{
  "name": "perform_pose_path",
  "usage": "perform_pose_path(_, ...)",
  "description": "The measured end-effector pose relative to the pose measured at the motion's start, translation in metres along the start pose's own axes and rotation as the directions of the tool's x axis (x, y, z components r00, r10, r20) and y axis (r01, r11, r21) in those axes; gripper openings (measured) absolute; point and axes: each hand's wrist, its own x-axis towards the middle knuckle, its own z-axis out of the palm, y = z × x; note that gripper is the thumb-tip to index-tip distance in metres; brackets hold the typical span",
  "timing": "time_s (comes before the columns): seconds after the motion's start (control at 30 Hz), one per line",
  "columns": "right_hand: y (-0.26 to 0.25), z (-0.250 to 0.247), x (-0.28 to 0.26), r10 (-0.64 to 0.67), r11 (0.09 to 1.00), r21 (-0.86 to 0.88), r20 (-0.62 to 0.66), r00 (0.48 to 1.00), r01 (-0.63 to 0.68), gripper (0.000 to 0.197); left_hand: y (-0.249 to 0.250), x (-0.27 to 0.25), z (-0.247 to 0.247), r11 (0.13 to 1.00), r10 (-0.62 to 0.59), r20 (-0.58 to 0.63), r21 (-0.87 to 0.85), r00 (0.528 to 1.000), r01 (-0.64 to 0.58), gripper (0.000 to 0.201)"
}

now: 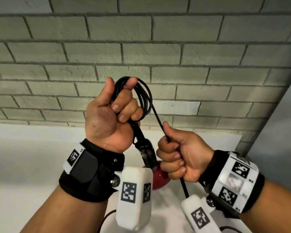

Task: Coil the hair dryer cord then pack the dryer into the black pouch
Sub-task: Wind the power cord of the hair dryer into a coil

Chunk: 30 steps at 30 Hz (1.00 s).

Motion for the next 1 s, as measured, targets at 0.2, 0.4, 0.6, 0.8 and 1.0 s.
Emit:
perform_pose_path(0.2,0.007,0.015,0.001,-0.514,0.711,-0.685,-0.349,0.784,0.161,0.039,0.003,-0.001,0.000,0.999,0.003,-0.024,0.037,1.000,-0.002,0.048)
perform_pose_path(0.4,-0.003,0.016,0.004,-0.894,0.220,-0.963,-0.136,0.428,0.155,0.027,-0.017,-0.007,0.004,0.989,-0.084,0.002,0.121,0.996,0.083,0.047)
perform_pose_path(0.6,-0.023,0.009,0.001,-0.927,-0.196,-0.980,0.192,0.322,0.019,0.016,-0.027,-0.011,0.005,0.979,-0.106,0.008,0.178,0.994,0.103,0.046)
perform_pose_path(0.8,-0.022,0.014,0.002,-0.790,0.403,-0.875,-0.184,0.585,0.269,0.029,-0.031,-0.011,0.007,0.969,-0.053,-0.002,0.243,0.999,0.052,0.047)
perform_pose_path(1.0,-0.014,0.026,0.003,-0.667,0.719,-0.502,-0.303,0.681,0.481,0.066,-0.033,-0.014,0.010,0.965,-0.068,0.049,0.257,0.996,0.054,0.047)
